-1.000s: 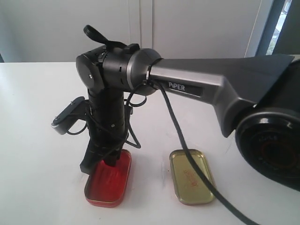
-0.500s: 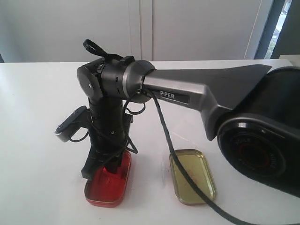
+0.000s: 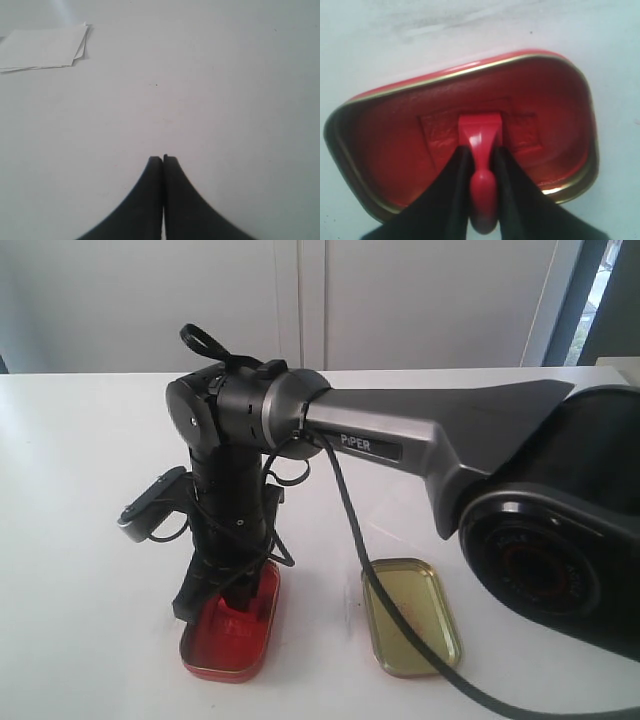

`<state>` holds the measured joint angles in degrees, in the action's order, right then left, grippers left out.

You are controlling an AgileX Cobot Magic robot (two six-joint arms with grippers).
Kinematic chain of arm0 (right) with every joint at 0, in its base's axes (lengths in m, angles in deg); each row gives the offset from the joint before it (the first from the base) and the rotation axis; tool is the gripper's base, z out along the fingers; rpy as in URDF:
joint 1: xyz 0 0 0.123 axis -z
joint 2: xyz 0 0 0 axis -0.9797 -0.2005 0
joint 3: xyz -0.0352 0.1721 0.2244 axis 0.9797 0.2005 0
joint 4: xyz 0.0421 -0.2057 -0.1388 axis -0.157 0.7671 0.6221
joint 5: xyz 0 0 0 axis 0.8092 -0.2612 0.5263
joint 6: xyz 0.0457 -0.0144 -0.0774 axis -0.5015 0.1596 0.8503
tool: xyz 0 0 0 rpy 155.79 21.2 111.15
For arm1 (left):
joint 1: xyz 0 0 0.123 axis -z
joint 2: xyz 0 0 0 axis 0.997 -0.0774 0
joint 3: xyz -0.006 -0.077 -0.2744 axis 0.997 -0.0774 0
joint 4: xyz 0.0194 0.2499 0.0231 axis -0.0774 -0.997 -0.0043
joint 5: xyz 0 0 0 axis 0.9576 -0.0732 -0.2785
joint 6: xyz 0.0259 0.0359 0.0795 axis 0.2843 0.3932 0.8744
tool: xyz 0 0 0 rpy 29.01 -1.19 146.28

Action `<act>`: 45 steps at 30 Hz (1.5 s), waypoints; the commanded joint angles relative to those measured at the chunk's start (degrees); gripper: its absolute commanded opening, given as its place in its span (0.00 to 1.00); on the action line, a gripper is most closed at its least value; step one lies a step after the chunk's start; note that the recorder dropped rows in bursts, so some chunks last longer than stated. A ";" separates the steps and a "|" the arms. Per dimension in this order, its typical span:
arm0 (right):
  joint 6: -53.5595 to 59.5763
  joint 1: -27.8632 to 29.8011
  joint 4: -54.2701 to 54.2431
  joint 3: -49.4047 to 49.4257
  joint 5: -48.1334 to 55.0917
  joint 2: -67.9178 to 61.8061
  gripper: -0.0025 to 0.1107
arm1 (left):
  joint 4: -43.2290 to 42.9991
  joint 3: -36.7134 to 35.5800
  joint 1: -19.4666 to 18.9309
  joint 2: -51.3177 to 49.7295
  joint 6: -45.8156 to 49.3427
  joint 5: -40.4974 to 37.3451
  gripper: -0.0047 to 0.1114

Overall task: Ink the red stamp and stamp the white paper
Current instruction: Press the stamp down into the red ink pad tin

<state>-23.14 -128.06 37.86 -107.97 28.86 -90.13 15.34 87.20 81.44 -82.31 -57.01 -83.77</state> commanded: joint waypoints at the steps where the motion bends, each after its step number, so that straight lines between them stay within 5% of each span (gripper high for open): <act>1: -0.22 -0.01 -1.44 2.61 -2.00 -7.08 0.02 | 0.10 -0.39 0.39 0.25 0.03 -0.57 0.04; 45: -1.59 -0.01 0.57 2.50 -2.00 5.40 0.02 | 0.10 -0.39 0.39 0.25 0.03 -0.57 0.04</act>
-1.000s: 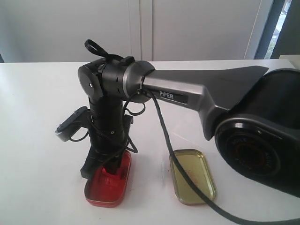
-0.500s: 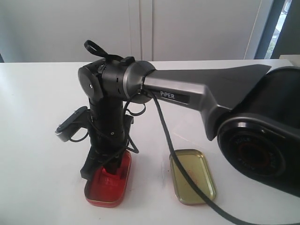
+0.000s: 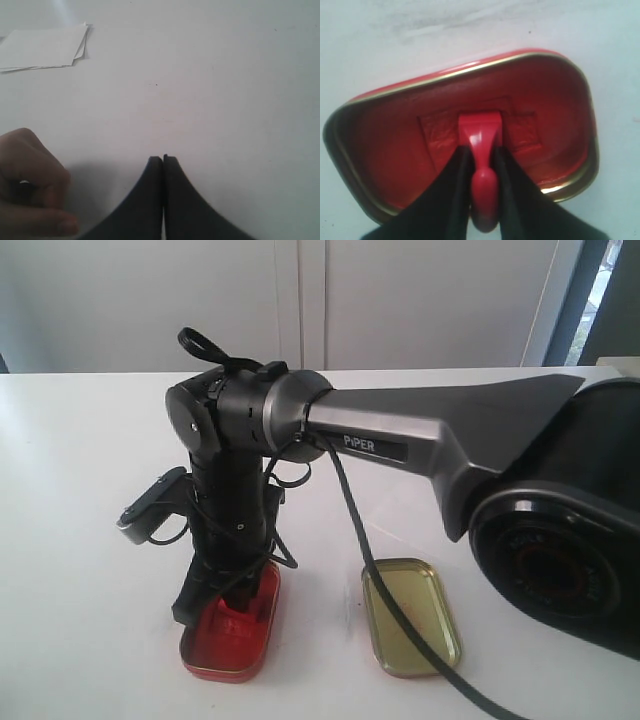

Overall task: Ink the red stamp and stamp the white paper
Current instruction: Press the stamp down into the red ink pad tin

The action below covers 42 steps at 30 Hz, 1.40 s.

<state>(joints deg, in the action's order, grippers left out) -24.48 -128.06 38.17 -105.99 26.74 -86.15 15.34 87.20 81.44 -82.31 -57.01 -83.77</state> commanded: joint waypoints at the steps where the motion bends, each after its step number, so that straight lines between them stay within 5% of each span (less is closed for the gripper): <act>1: -0.26 -0.01 0.44 0.53 0.11 1.62 0.02 | 0.10 -0.39 0.39 0.25 0.03 -0.57 0.04; 42: -1.29 -0.01 1.50 -3.48 0.11 6.16 0.02 | 0.10 -0.39 0.39 0.25 0.03 -0.57 0.04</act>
